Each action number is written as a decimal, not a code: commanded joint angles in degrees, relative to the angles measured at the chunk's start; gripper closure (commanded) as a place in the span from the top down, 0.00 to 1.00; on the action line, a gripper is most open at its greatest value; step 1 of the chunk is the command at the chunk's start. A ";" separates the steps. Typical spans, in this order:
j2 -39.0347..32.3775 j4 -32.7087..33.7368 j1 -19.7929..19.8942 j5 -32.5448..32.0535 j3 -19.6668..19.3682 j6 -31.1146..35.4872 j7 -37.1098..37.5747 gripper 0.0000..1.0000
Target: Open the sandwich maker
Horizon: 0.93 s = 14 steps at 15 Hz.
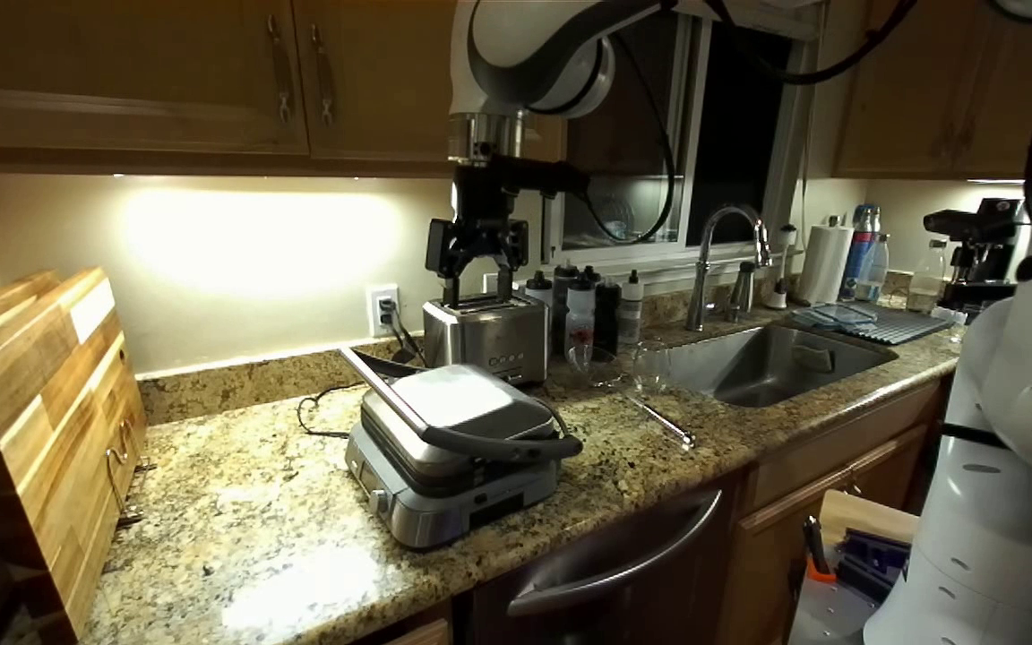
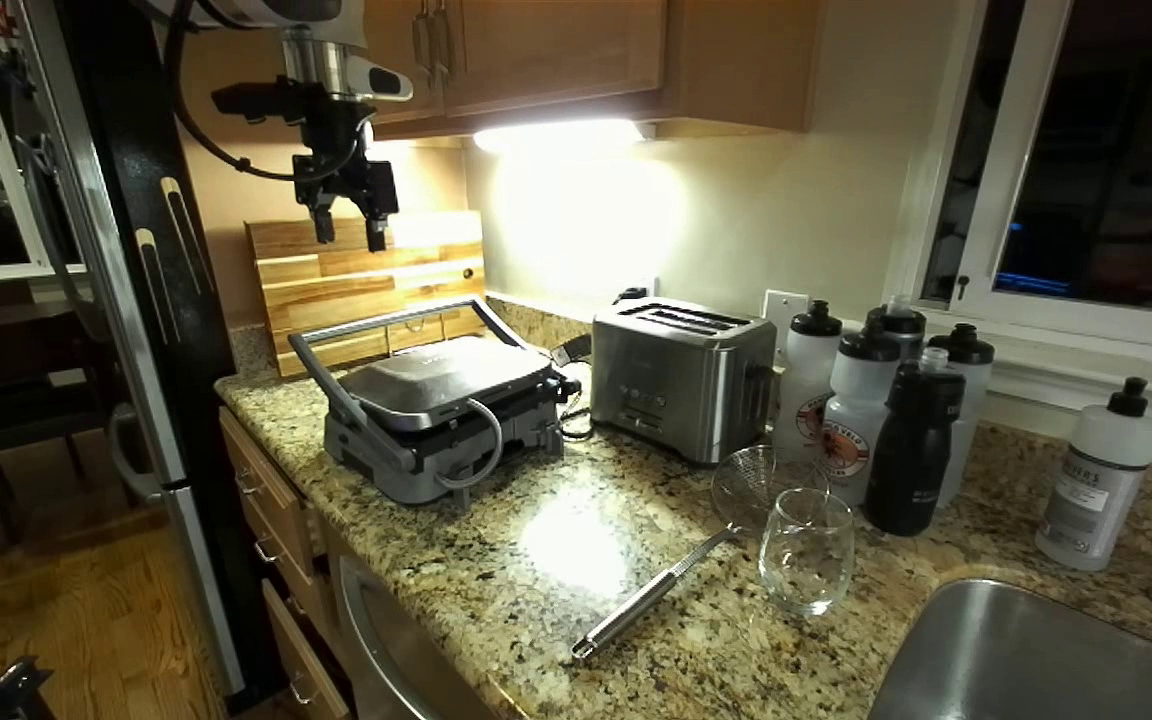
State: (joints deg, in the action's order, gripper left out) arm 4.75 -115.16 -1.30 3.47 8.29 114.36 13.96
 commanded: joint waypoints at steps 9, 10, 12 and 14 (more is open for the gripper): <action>-18.75 16.77 -5.62 -8.69 -1.77 -1.42 15.73 1.00; -19.95 18.02 -6.34 -9.23 -1.98 -1.84 16.70 1.00; -22.20 20.42 -7.58 -9.15 -2.11 -2.28 17.01 1.00; -21.38 18.32 -7.43 -7.59 -2.31 0.25 14.48 1.00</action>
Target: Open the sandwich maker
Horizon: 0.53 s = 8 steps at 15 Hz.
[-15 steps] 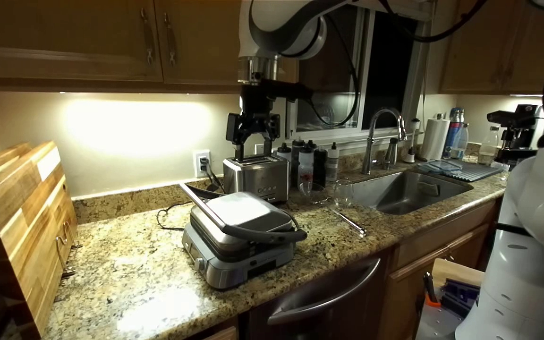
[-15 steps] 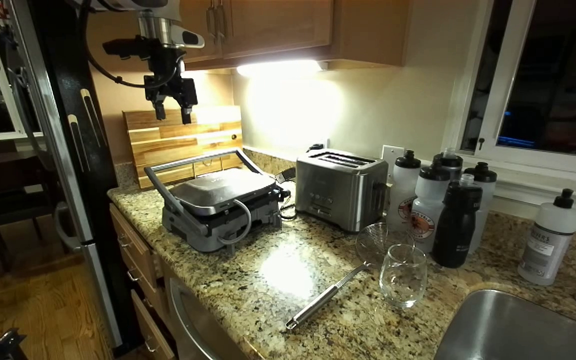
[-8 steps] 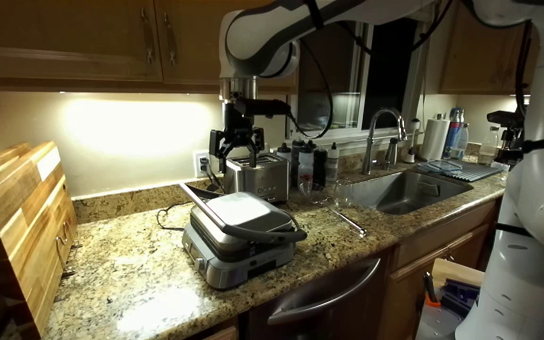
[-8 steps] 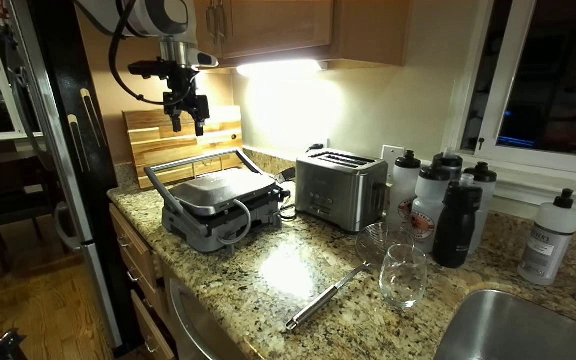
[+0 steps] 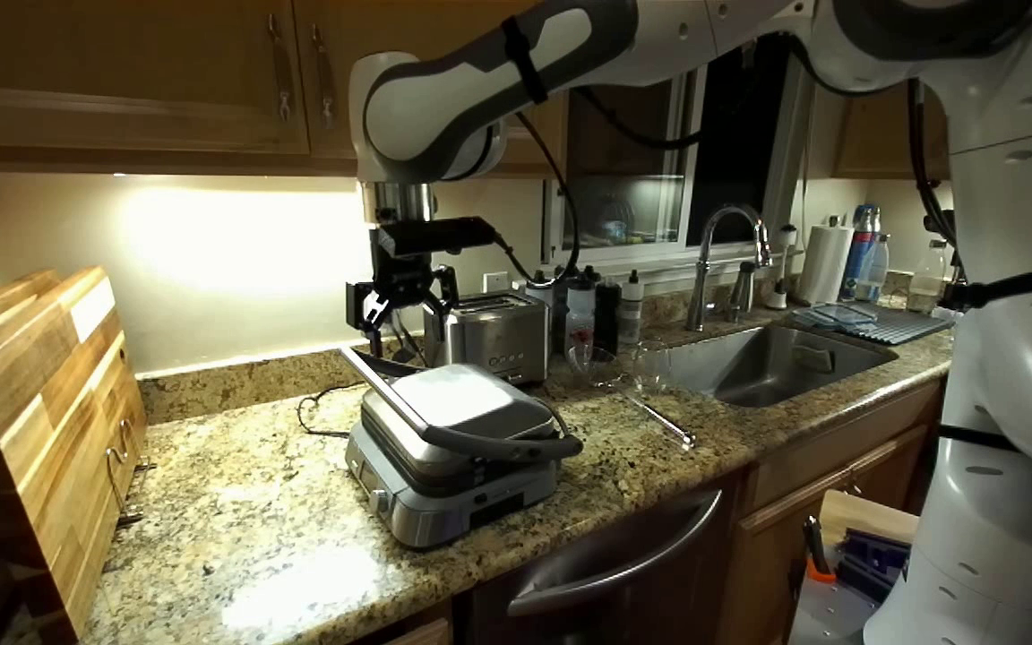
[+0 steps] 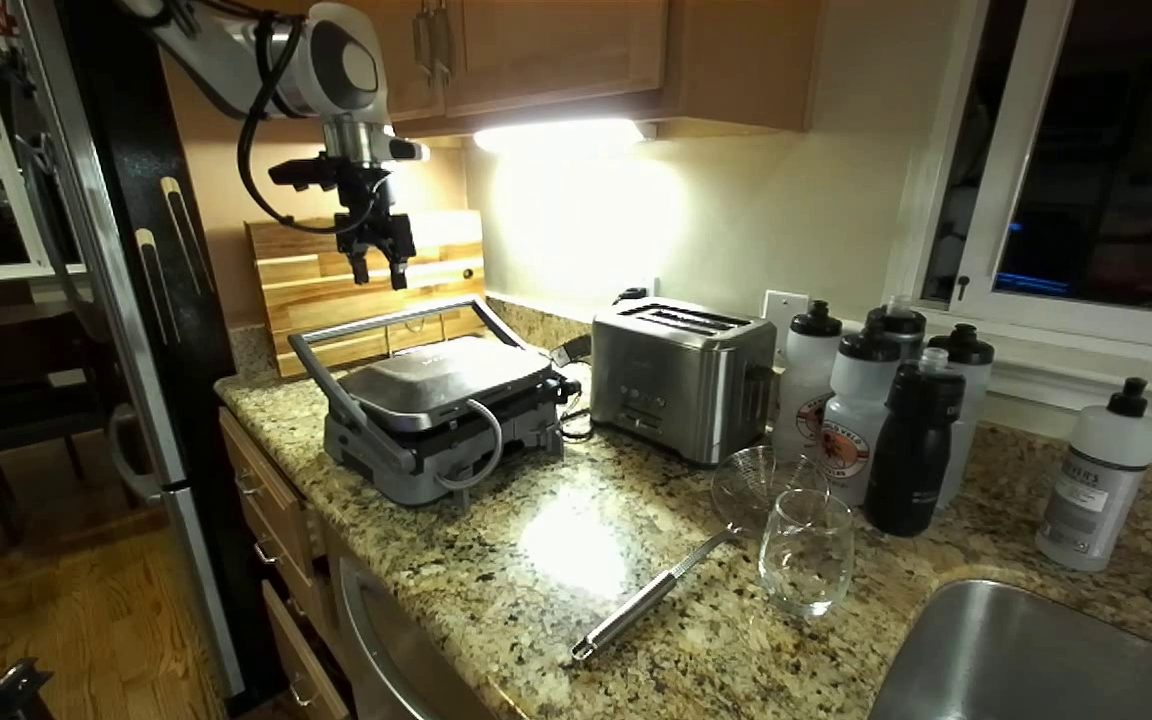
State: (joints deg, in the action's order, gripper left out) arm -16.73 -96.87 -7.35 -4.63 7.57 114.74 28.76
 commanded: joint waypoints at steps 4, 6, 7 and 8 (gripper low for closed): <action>-0.77 0.71 -1.73 0.57 -1.88 -0.07 -0.37 1.00; -0.77 0.71 -1.70 0.56 -2.03 -0.07 -0.44 1.00; -0.77 0.71 -1.70 0.56 -2.03 -0.07 -0.44 1.00; -1.30 1.05 -1.61 1.23 -1.90 0.22 -0.62 1.00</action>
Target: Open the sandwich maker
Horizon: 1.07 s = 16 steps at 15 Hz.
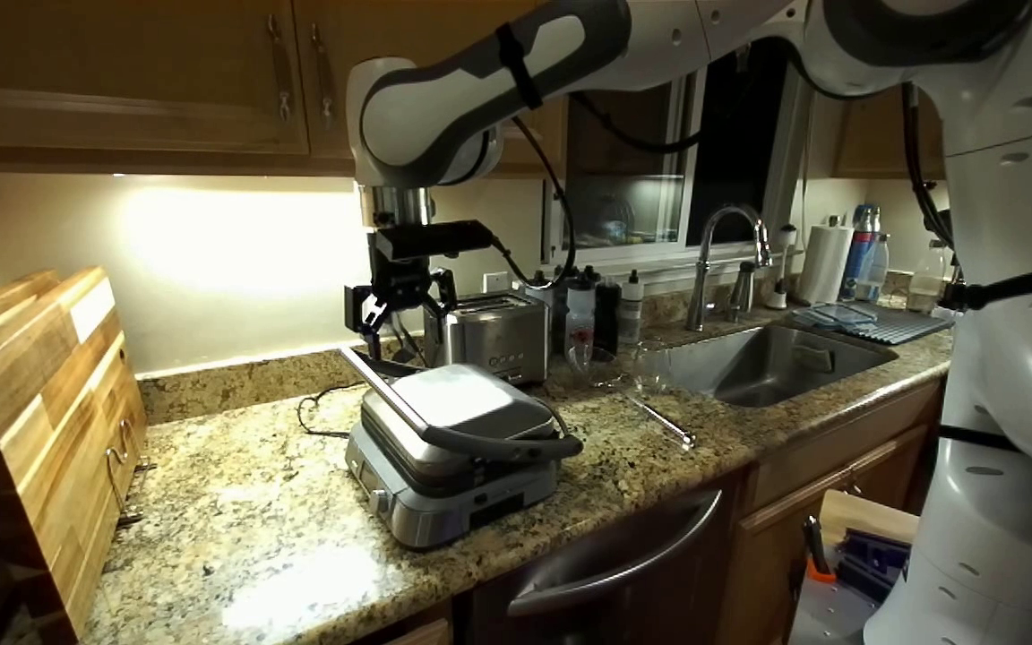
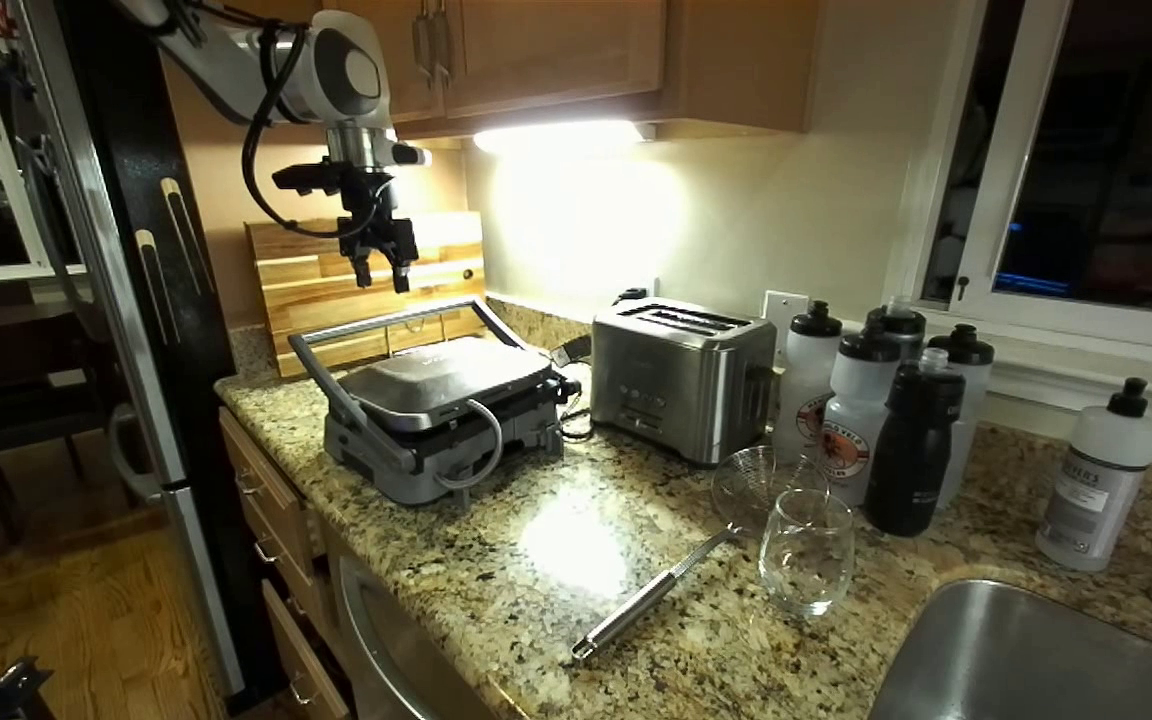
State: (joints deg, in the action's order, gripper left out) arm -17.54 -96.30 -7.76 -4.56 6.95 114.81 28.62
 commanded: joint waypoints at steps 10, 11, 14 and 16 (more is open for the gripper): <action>-8.08 5.71 -3.33 1.01 -2.66 4.41 0.41 1.00; -8.55 6.05 -3.56 0.94 -2.87 4.61 0.43 1.00; -9.40 6.61 -4.00 1.32 -3.23 5.57 0.08 0.74; -9.51 6.68 -4.17 1.45 -3.37 6.14 0.00 0.60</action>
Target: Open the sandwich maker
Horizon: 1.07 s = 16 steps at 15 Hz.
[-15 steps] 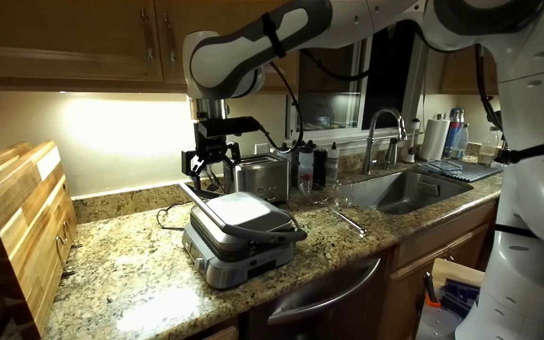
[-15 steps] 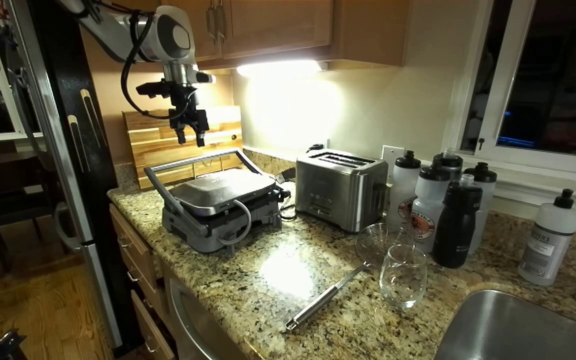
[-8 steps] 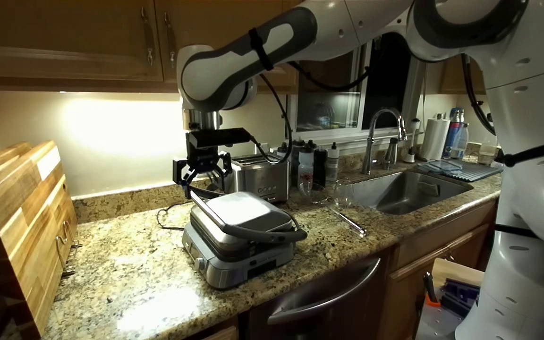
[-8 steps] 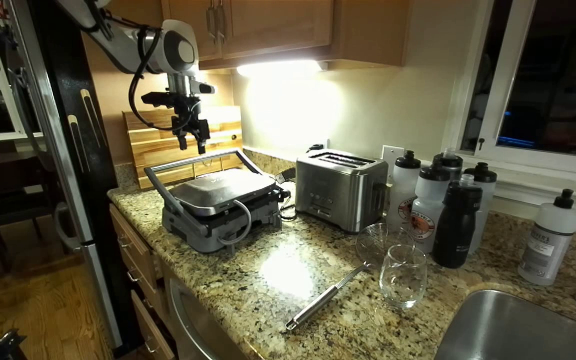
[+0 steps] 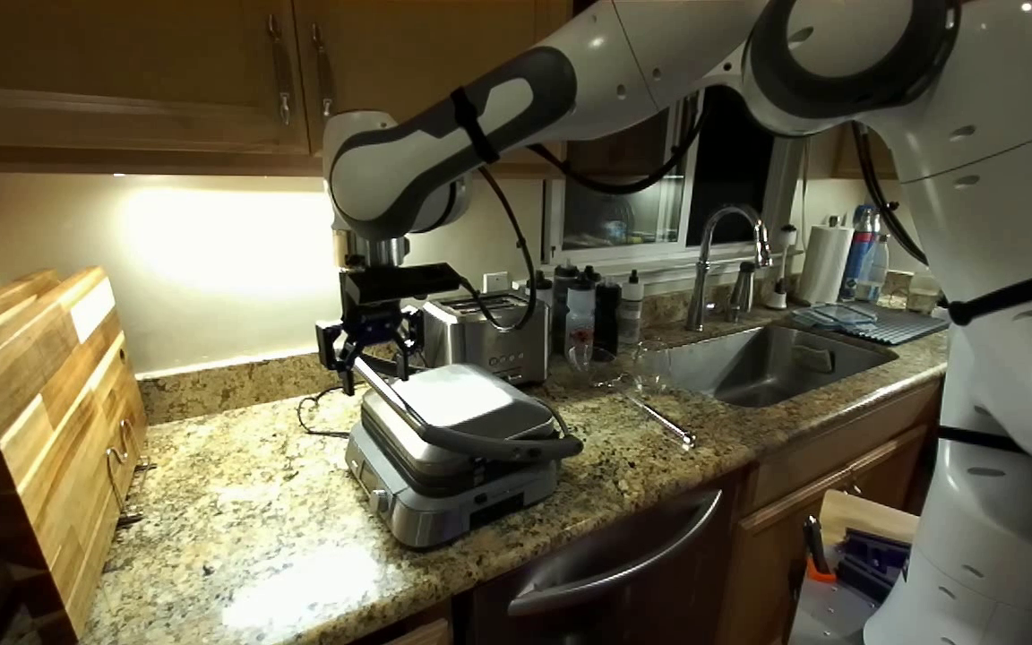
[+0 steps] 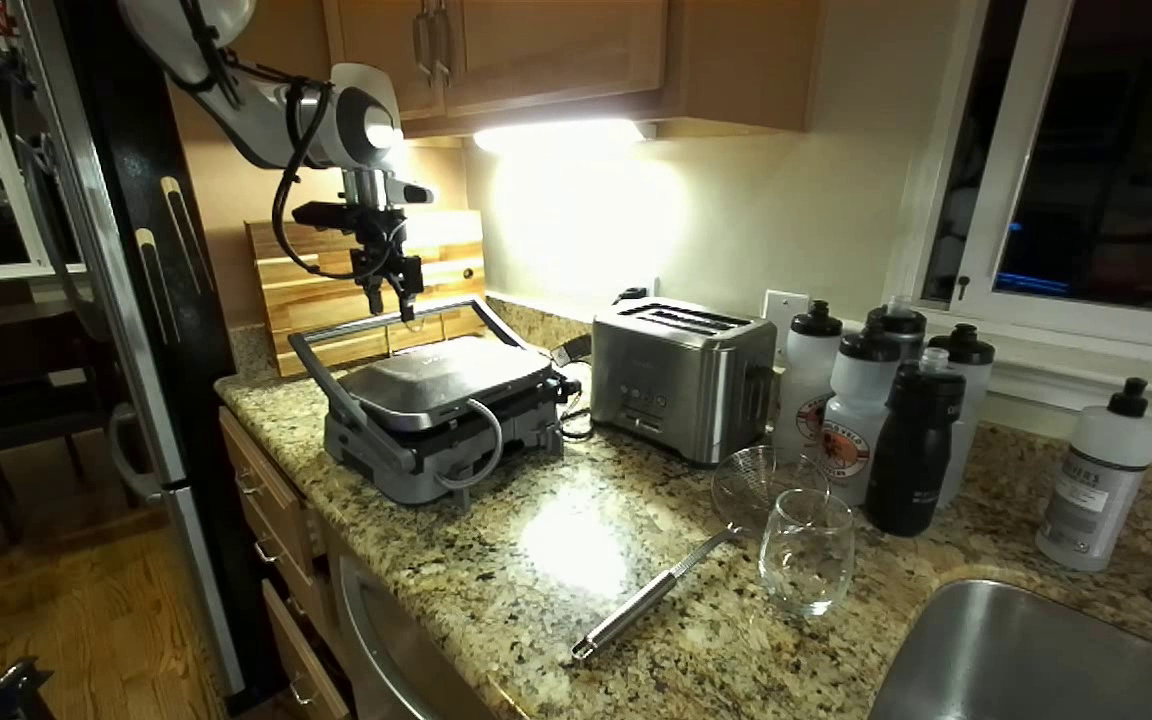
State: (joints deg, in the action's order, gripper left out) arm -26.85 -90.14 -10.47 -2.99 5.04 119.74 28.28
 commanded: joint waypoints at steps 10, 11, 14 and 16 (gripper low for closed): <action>-0.48 -0.50 -1.00 1.42 -1.66 2.68 -0.04 0.03; -0.32 -0.56 -1.04 1.38 -1.73 2.74 0.12 0.06; 0.66 -1.06 -1.19 0.99 -1.76 2.58 -0.03 0.06; 2.20 -1.87 -1.34 0.53 -1.93 1.81 0.28 0.06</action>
State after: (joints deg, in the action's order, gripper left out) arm -27.51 -89.86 -10.56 -2.49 4.14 120.99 28.71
